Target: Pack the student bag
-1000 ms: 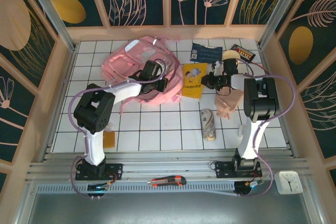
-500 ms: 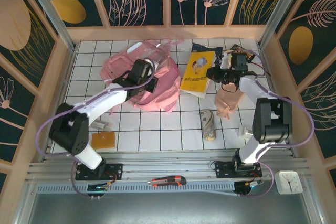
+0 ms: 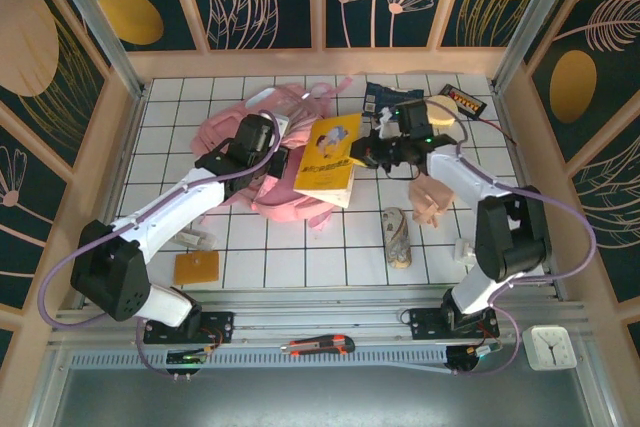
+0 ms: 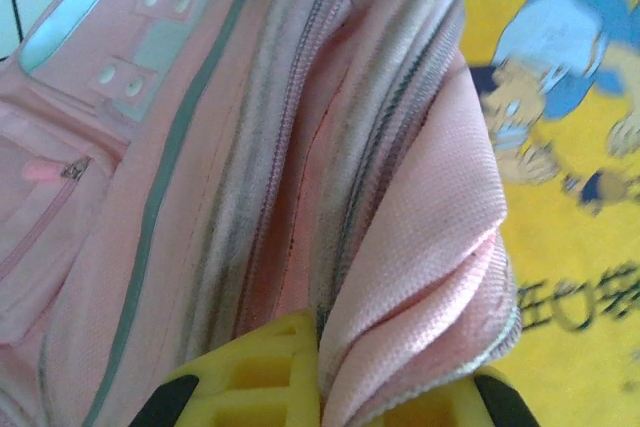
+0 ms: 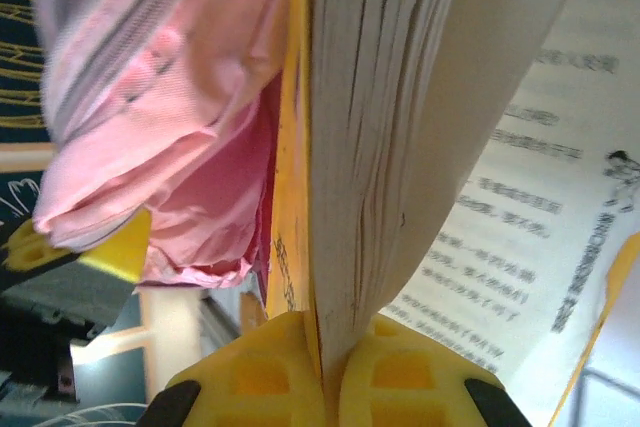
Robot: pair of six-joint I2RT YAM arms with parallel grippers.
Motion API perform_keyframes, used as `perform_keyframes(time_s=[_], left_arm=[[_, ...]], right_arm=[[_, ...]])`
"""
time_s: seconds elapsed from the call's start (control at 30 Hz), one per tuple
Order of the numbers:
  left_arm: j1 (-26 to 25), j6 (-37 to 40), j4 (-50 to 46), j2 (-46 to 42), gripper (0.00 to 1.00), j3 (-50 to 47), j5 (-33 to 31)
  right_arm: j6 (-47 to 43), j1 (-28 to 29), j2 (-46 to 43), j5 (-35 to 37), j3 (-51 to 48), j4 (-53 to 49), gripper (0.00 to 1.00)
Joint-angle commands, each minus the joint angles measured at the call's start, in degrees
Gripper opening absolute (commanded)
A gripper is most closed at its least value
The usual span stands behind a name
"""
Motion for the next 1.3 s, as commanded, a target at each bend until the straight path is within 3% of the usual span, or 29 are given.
perform_keyframes(time_s=[0.0, 0.2, 0.37, 0.6, 0.73, 0.83, 0.9, 1.07, 1.23, 1.27], left_arm=[[-0.2, -4.4, 1.8, -1.1, 0.0, 4.2, -0.8], [-0.2, -5.6, 3.8, -3.6, 0.0, 0.9, 2.3], [-0.2, -5.6, 2.2, -4.9, 0.0, 0.9, 1.0], [-0.2, -4.3, 3.0, -5.2, 0.0, 1.3, -0.5], [0.2, -2.3, 0.9, -3.8, 0.0, 3.4, -6.5], [1.0, -2.1, 0.7, -2.5, 0.0, 5.2, -9.0], [1.1, -0.5, 3.2, -1.8, 0.0, 5.5, -5.2], [0.7, 3.7, 14.3, -1.2, 0.0, 2.8, 14.5], [0.7, 3.7, 14.4, -0.9, 0.0, 2.4, 21.2], [0.7, 3.6, 14.0, -1.3, 0.0, 1.7, 20.1]], right_arm=[[14.8, 2.6, 1.8, -2.8, -2.3, 10.5, 0.0], [26.3, 6.4, 10.9, -0.7, 2.5, 25.2, 0.0], [27.1, 9.8, 19.7, 2.4, 15.0, 18.3, 0.0], [26.8, 13.8, 26.3, 7.2, 22.8, 11.6, 0.0], [26.4, 15.5, 24.8, 10.3, 19.3, 9.4, 0.0], [28.3, 15.6, 19.9, 14.0, 10.6, 12.5, 0.0], [26.8, 15.9, 20.1, 11.6, 10.3, 13.7, 0.0], [27.7, 17.7, 24.7, 4.8, 13.9, 28.5, 0.0], [30.1, 17.8, 30.8, 4.0, 19.6, 40.2, 0.02], [31.0, 17.5, 31.7, 3.1, 20.5, 40.1, 0.15]])
